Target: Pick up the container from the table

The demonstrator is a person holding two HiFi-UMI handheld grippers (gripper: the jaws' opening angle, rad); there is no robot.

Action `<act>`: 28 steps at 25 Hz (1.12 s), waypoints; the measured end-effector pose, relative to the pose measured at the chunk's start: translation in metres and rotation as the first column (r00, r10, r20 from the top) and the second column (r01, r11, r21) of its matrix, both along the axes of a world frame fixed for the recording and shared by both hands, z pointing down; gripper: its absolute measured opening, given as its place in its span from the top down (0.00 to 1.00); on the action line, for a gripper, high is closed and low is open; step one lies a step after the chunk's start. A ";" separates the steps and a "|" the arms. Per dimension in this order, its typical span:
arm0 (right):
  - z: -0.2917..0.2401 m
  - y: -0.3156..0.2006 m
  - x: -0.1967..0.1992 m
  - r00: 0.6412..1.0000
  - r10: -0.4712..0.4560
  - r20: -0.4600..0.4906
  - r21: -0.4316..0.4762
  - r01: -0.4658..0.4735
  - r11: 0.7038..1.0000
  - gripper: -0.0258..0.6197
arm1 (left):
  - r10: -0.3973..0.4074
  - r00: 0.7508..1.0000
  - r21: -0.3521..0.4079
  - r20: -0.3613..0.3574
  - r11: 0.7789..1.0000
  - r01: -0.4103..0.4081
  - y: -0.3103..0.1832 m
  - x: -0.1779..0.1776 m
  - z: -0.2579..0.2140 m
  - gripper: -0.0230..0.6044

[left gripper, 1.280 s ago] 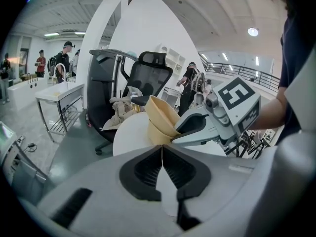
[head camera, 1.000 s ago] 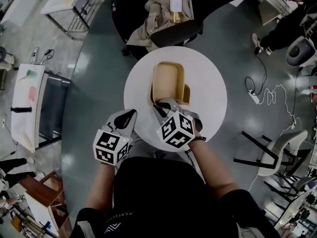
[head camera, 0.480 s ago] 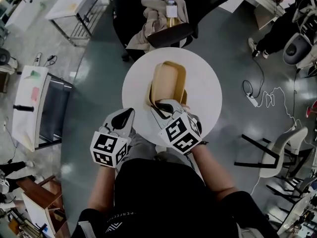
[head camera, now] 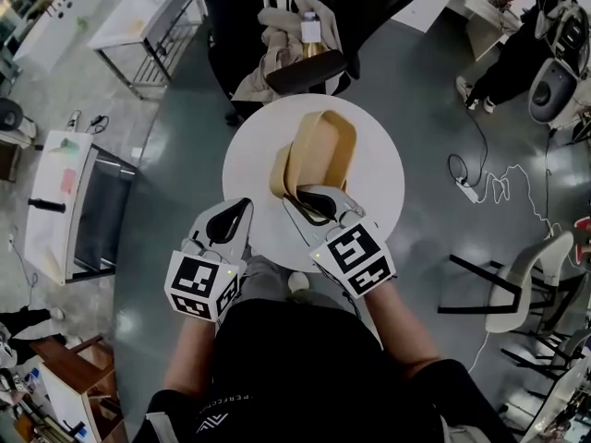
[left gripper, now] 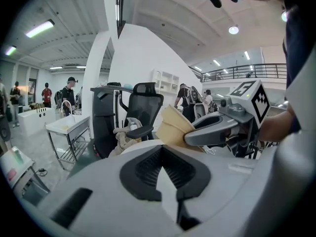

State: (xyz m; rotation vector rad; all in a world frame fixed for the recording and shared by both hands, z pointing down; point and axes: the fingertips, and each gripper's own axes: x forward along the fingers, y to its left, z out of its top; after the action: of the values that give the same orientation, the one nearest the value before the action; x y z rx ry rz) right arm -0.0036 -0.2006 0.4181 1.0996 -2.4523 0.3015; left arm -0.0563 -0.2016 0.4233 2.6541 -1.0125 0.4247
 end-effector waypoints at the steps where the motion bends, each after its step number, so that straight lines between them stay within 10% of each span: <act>1: -0.004 0.002 0.002 1.000 0.007 0.006 0.009 -0.007 1.000 0.92 | 0.001 1.000 0.009 -0.003 1.000 -0.001 0.001 0.001 -0.004 0.98; 28: -0.052 0.031 0.019 0.971 0.064 0.231 0.034 -0.073 0.997 0.92 | -0.045 0.999 0.090 -0.029 0.995 0.047 0.020 -0.012 -0.041 0.98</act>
State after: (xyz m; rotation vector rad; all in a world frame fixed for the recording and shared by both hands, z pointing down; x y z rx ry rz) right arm 0.0155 -0.1695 0.3657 1.2304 -2.6358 0.4218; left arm -0.0681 -0.1815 0.3819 2.7027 -1.1073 0.3396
